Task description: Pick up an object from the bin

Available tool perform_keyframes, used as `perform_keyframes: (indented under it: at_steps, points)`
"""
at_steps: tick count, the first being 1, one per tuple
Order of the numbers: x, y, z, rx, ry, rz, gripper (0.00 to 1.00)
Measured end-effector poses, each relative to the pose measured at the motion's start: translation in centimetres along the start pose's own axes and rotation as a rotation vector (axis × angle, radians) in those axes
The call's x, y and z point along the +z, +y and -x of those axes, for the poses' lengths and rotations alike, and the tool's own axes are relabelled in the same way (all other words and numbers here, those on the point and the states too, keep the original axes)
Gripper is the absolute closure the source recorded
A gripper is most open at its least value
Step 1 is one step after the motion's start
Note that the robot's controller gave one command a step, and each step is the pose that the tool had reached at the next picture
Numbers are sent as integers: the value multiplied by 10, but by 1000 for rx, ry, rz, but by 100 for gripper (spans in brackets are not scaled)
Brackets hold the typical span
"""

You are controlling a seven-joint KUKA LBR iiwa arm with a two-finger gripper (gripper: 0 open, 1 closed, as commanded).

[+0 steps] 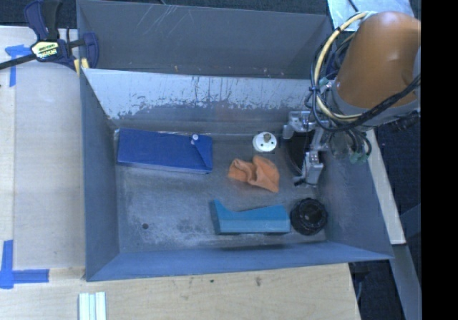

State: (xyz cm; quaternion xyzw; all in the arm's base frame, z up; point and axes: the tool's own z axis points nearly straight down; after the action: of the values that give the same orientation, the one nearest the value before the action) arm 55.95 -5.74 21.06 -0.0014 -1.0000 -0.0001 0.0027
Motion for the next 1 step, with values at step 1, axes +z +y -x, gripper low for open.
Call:
perform_keyframes:
  at_steps: [1]
  points:
    - [-5, 0, 1, -1, -9, 0, 0]
